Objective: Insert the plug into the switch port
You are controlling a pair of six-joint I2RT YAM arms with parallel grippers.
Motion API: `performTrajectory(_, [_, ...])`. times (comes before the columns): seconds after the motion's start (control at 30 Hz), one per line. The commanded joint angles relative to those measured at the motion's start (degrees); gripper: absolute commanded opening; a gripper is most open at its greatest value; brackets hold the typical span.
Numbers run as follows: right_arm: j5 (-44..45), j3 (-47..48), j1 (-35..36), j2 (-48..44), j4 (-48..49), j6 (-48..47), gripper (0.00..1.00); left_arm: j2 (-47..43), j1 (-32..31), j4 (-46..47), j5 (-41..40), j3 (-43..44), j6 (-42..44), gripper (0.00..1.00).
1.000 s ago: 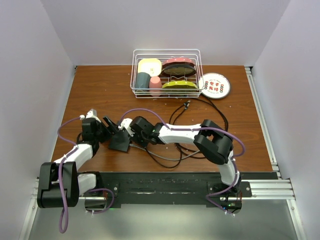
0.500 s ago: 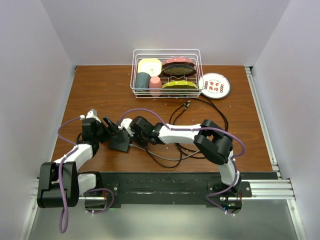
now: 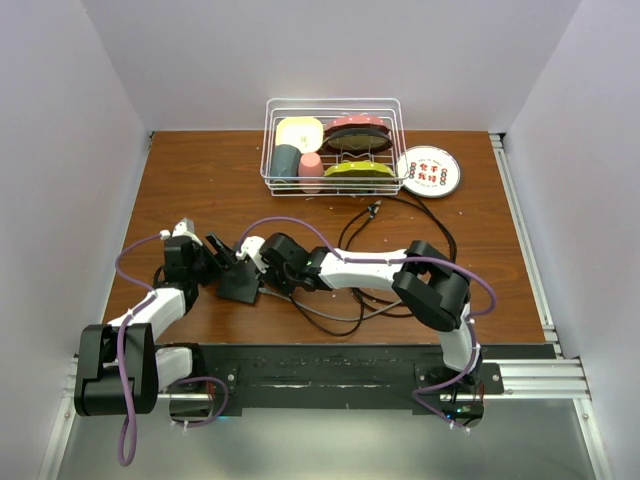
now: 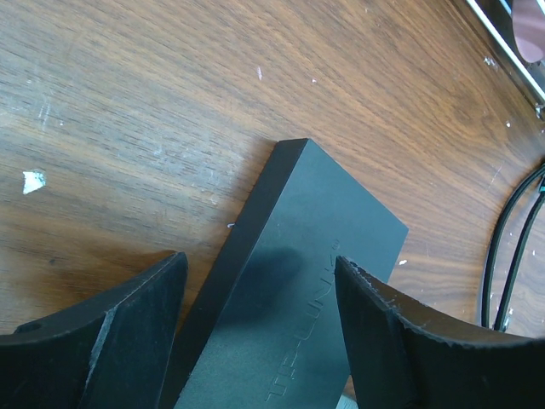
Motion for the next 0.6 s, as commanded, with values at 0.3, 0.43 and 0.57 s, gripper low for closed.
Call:
performTrajectory(0.3, [0.8, 1.2, 0.5, -0.3, 2.5, -1.5, 0.0, 0.3, 0.3, 1.4, 2.7, -0.7, 1.6, 0.74])
performTrajectory(0.43, [-0.2, 1.8, 0.6, 0.8, 2.7, -1.9, 0.0, 0.5, 0.4, 2.2, 3.3, -0.3, 1.9, 0.76])
performTrajectory(0.57, [-0.9, 3.2, 1.3, 1.9, 2.3, -3.0, 0.0, 0.4, 0.3, 1.4, 2.9, 0.9, 3.2, 0.77])
